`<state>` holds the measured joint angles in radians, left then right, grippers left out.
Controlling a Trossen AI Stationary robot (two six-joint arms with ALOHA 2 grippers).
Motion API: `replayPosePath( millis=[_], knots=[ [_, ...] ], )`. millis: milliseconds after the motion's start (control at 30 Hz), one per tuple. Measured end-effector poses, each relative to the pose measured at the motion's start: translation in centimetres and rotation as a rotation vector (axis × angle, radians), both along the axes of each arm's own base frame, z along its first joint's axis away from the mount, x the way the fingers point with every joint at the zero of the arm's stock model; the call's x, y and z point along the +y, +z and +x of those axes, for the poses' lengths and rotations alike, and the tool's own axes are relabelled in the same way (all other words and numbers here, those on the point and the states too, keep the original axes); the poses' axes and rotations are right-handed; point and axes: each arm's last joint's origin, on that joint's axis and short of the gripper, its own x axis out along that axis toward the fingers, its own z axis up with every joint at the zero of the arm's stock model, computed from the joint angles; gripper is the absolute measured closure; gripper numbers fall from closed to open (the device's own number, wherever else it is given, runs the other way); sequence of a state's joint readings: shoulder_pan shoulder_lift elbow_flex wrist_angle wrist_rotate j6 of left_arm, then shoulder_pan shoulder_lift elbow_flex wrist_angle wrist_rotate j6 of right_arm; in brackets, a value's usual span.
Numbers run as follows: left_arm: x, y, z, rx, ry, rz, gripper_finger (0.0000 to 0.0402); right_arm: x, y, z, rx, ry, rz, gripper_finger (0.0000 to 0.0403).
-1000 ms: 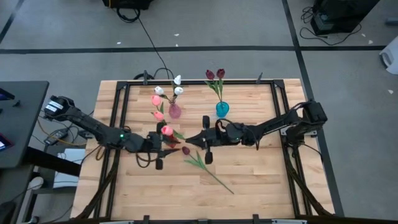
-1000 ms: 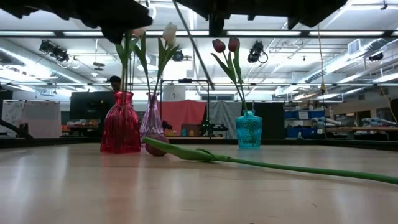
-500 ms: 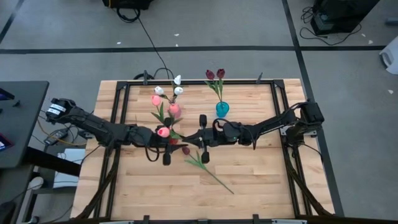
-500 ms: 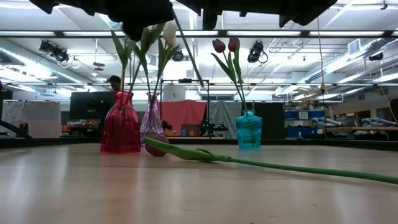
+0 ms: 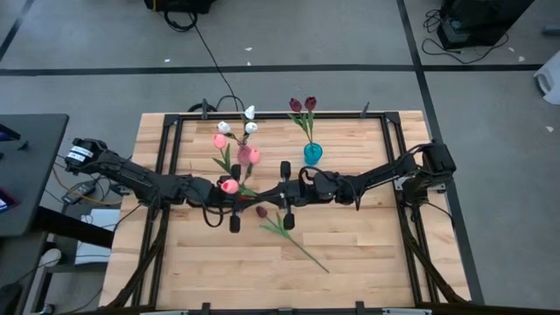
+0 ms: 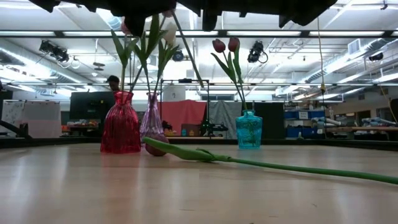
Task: Sort flowers into vase by color
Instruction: Put the pink flower into the red vase
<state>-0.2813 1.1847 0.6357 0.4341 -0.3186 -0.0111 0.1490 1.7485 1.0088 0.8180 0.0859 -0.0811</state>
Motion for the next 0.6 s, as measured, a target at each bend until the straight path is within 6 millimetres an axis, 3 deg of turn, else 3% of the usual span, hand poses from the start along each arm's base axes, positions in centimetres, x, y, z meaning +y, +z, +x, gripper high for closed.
replayPosePath(
  millis=[167, 333, 600],
  knots=[
    [0.0, 0.0, 0.0, 0.004, 0.000, 0.001, 0.0389, 0.0, -0.1, 0.0, 0.018, 0.005, 0.045, 0.0390],
    [0.1, 0.1, -0.5, 0.027, -0.014, 0.006, 0.0393, 0.4, 0.1, -0.3, 0.043, 0.013, 0.049, 0.0348],
    [1.1, 1.9, -4.5, 0.103, -0.005, -0.024, 0.0394, 0.6, 2.9, -3.1, 0.187, -0.024, 0.064, 0.0281]
  ],
)
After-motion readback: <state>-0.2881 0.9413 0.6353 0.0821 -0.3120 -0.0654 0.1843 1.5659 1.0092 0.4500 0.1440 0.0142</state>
